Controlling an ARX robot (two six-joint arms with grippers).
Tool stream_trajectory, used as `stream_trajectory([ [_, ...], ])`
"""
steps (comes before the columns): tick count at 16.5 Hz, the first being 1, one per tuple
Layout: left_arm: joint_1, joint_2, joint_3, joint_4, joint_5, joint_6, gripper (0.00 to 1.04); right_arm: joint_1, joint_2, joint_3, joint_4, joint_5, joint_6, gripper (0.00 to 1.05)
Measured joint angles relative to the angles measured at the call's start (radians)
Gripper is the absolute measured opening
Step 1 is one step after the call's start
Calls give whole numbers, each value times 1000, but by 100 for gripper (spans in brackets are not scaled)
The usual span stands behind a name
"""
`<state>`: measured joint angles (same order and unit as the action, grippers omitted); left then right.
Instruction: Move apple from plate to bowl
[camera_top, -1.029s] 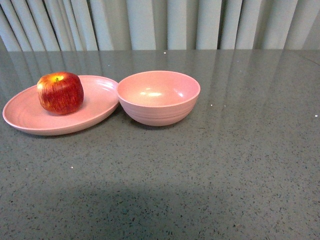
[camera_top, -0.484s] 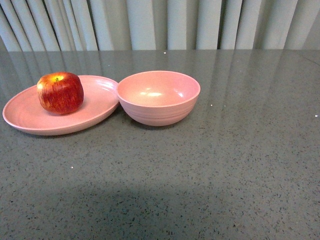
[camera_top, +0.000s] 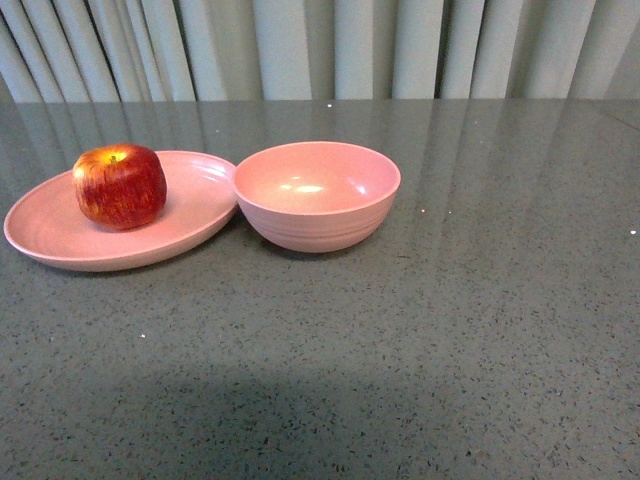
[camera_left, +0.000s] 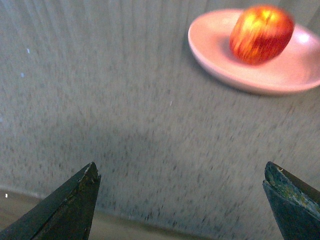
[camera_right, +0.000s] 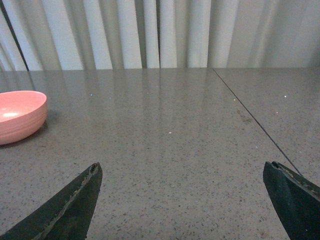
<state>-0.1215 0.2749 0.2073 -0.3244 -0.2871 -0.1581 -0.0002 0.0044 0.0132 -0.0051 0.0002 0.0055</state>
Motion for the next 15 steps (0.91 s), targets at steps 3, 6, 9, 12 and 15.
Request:
stream_trajectory([
  [3,46,254,122,296,105,34,98,0,0,0,0,0,0,98],
  [6,30,547,257,521,179,90,98,0,0,0,1,0,0,98],
  [9,6,838,401,608,237,127,98,0,0,0,1,0,0,98],
  [12,6,1093,563,617,258,140,98,0,0,0,1,0,0,98],
  [15,15,1254,690,556,273,138,98,0,0,0,1,0,0,98],
])
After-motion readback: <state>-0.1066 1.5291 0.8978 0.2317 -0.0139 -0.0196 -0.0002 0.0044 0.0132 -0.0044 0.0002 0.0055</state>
